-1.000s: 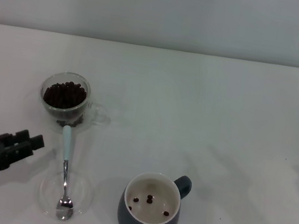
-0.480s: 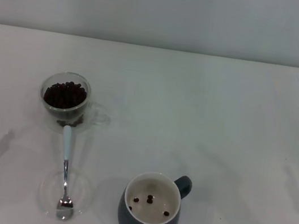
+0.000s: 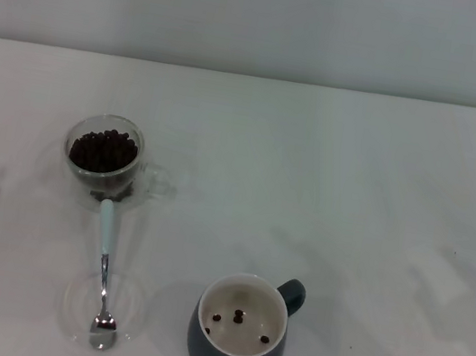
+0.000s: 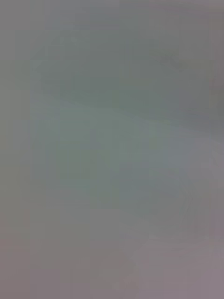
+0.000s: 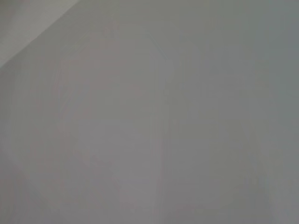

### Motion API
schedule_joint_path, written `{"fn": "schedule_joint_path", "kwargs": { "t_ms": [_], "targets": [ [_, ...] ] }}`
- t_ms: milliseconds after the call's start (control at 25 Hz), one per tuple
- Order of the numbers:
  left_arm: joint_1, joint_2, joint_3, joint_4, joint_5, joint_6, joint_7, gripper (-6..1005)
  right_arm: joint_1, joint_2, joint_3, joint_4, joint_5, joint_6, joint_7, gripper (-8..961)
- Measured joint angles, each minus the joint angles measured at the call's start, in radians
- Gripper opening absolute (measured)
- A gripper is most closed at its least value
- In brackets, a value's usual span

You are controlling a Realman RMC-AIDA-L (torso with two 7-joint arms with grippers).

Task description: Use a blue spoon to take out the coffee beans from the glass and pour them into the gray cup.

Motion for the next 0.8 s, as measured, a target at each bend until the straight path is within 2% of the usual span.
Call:
{"fn": "schedule_joint_path", "kwargs": {
  "t_ms": [160, 280, 440, 640, 800],
  "targets": [
    [-0.036, 0.000, -0.001, -0.065, -0.101, -0.013, 0.112, 534, 0.002, 0.000, -0.007, -0.003, -0.003, 0.047, -0.021, 577],
    [-0.073, -0.002, -0.001, -0.133, -0.156, -0.023, 0.247, 534, 0.002, 0.001, -0.004, -0.015, 0.002, 0.069, -0.090, 576],
    [-0.111, -0.004, -0.001, -0.204, -0.245, -0.023, 0.342, 535, 0.005, 0.001, 0.017, -0.060, 0.039, 0.088, -0.182, 575],
    [-0.125, -0.003, -0.001, -0.222, -0.349, -0.022, 0.367, 535, 0.010, 0.001, 0.044, -0.076, 0.069, 0.096, -0.210, 574],
    [-0.135, -0.003, 0.000, -0.240, -0.415, -0.022, 0.456, 535, 0.018, -0.001, 0.081, -0.076, 0.074, 0.136, -0.214, 574]
  ]
}}
